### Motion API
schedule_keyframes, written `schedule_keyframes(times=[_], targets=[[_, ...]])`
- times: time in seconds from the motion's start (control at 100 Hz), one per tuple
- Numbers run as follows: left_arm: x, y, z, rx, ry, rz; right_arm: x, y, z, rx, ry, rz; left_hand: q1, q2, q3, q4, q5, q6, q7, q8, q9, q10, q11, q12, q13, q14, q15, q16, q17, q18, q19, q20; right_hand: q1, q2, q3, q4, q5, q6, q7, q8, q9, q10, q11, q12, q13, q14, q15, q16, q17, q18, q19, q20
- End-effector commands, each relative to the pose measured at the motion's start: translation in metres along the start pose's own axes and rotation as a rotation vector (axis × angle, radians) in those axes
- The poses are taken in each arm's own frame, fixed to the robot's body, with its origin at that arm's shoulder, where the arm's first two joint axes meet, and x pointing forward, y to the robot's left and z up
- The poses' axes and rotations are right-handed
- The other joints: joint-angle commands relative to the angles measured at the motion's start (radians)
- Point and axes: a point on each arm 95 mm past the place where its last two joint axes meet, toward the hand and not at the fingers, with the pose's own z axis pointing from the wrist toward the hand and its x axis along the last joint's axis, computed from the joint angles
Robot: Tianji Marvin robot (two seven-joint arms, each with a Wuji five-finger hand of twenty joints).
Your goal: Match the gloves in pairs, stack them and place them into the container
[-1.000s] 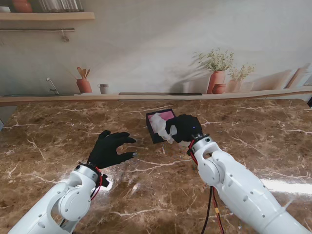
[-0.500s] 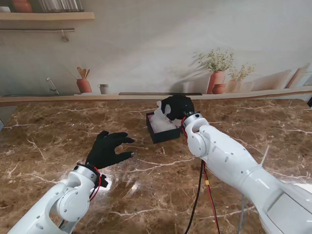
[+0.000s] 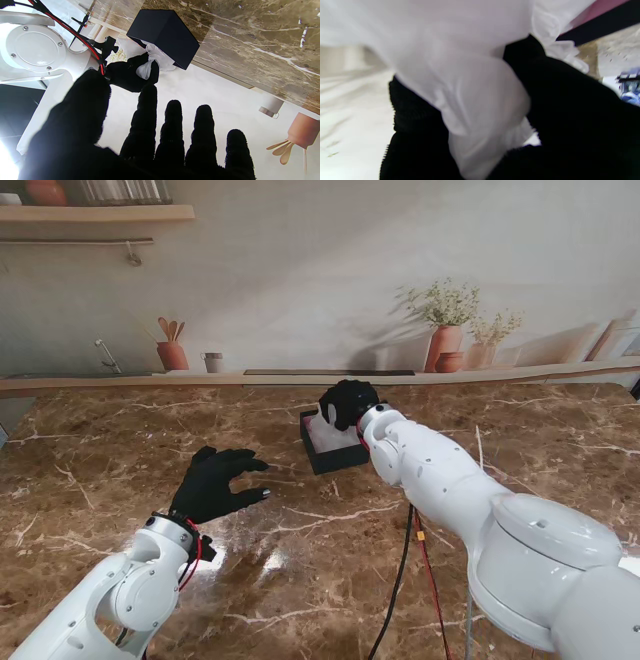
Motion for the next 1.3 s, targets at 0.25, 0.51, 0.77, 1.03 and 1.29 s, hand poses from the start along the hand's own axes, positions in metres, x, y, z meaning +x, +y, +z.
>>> schedule_keyframes(times=[0.25,0.51,0.77,1.03,1.29], targets=[[-0.002,0.001,-0.004,-0.009,-0.019,0.003,0.029,0.002,0.014,0.097,0.112,-0.047,0.022,0.037,-0.047,0.036,-0.016,-0.005,-0.012,-0.002,-0.019,-0.015,-0.029,-0.018,-0.039,-0.044,-0.027,-0.016,-0.019,0.001,-0.05,0.016,-0.041,0.016,0.086,0.042,-0.016,0.016,0.014,-0.041,0.027,-0.004,0.005,-0.014,0.036,0.017,-0.02,-0.002,0.008,-0.044,0.021,-0.016],[-0.003,0.002,-0.005,-0.007,-0.024,0.006,0.026,-0.007,0.012,0.195,0.103,-0.022,0.029,0.034,-0.047,0.038,-0.016,-0.006,-0.01,-0.001,-0.018,-0.015,-0.027,-0.018,-0.038,-0.044,-0.026,-0.015,-0.019,0.001,-0.052,0.018,-0.325,0.148,0.002,0.04,-0.121,0.08,-0.05,-0.1,-0.078,0.016,-0.037,-0.101,-0.023,0.026,-0.207,0.018,-0.087,-0.022,-0.068,-0.011],[-0.003,0.002,-0.005,-0.002,-0.025,0.003,0.018,-0.011,0.01,0.284,0.093,0.022,0.028,0.031,-0.04,0.037,-0.015,-0.004,-0.009,-0.001,-0.019,-0.014,-0.026,-0.017,-0.038,-0.042,-0.025,-0.014,-0.018,0.001,-0.054,0.019,-0.545,0.406,-0.191,0.247,-0.107,0.154,-0.459,0.105,-0.197,0.028,-0.111,-0.184,-0.15,0.038,-0.33,-0.031,-0.215,-0.004,-0.17,0.008],[-0.004,0.0,-0.005,0.006,-0.022,0.007,0.009,-0.01,0.006,0.329,0.081,0.038,0.027,0.03,-0.03,0.037,-0.014,-0.005,-0.009,-0.001,-0.019,-0.014,-0.025,-0.018,-0.037,-0.042,-0.024,-0.014,-0.018,0.001,-0.054,0.022,-0.619,0.491,-0.344,0.311,-0.215,0.15,-0.555,0.08,-0.306,0.009,-0.154,-0.204,-0.252,0.034,-0.375,-0.046,-0.318,-0.002,-0.211,0.033],[-0.005,0.0,-0.005,0.007,-0.018,0.007,0.001,0.0,0.003,0.261,0.066,0.059,0.026,0.027,-0.023,0.035,-0.014,-0.007,-0.008,0.0,-0.019,-0.015,-0.026,-0.018,-0.036,-0.045,-0.025,-0.014,-0.018,0.001,-0.053,0.023,-0.579,0.468,-0.338,0.309,-0.251,0.15,-0.563,0.08,-0.34,-0.006,-0.162,-0.207,-0.284,0.023,-0.39,-0.053,-0.358,0.018,-0.21,0.044]])
